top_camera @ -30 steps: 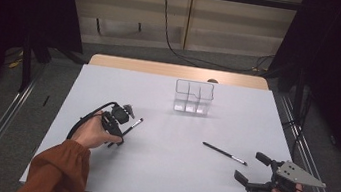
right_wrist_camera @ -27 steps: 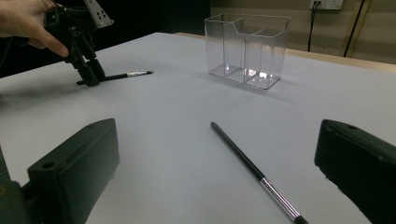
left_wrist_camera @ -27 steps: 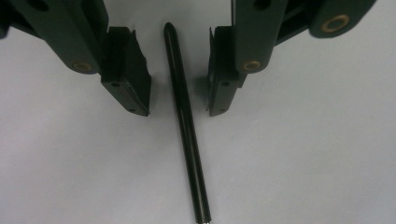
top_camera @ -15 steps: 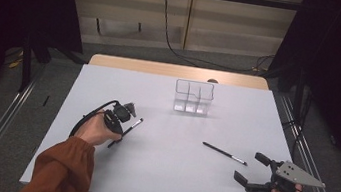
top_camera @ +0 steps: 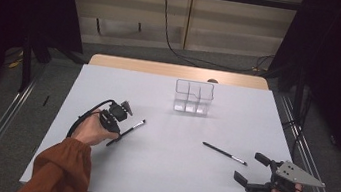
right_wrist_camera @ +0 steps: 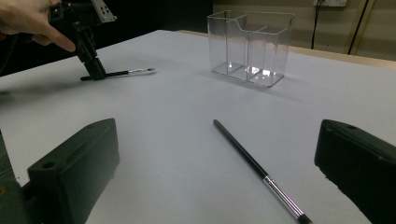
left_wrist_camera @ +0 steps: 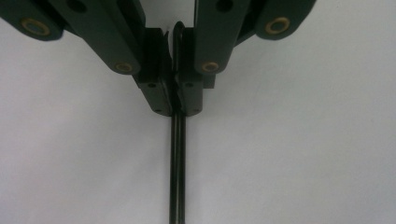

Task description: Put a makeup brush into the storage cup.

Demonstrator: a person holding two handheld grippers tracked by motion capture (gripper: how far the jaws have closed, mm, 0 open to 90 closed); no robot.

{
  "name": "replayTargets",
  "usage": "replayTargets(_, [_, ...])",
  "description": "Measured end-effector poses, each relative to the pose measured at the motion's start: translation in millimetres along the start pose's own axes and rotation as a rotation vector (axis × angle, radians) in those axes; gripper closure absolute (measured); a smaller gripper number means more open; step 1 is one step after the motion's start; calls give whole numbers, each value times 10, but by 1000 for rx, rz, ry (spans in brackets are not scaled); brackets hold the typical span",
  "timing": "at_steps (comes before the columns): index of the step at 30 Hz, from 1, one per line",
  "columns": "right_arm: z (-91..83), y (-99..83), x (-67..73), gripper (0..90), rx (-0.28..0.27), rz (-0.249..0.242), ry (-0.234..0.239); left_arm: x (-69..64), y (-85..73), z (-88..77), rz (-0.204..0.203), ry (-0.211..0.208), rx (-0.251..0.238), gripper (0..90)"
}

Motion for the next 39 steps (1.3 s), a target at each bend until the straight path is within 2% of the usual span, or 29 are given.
replayTargets(5, [-2, -1, -2, 0, 2, -2, -3, 7, -28, -16, -12, 3, -41, 847])
replayTargets(7, [-2, 0, -1, 0, 1, -2, -2, 13, -33, -23, -9, 28, -61, 847])
replayTargets(10, [-6, 4, 0, 0, -2, -1, 0, 34, -45, -41, -16, 44, -99, 847])
replayTargets(14, [-5, 7, 5, 0, -6, -2, 2, 55, -60, -62, -41, 40, -133, 847])
replayTargets(19, [-6, 6, 1, 0, -5, -2, 0, 71, -61, -112, -83, 42, -204, 847])
replayTargets(24, [-6, 5, 2, 0, -4, -2, 1, 80, -78, -171, -100, 42, -277, 847])
replayTargets(27, [-5, 9, 8, 0, -8, -3, 5, 75, -111, -187, -114, 40, -295, 847])
replayTargets(28, [-4, 10, 8, 0, -9, -4, 5, 75, -130, -195, -107, 41, -298, 847])
replayTargets(31, [-1, 9, 7, 0, -6, -3, 6, 46, -158, -207, -132, 40, -352, 847])
replayTargets(33, [0, 9, 7, 0, -6, -3, 4, 50, -174, -221, -124, 41, -381, 847])
replayTargets(36, [0, 9, 9, 0, -6, -3, 5, 31, -185, -234, -101, 17, -431, 847])
replayTargets(39, [-1, 9, 5, 0, -5, -1, 4, 28, -193, -239, -111, 31, -468, 846])
Point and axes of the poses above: each handheld gripper's, and its own axes: z roughly forward along the jaws, y roughly out of its top, x roughly to its left, the point moved 7 cm from there along z, roughly forward along the jaws, and after that the axes turned 12 degrees about z, right-handed, at the moved point
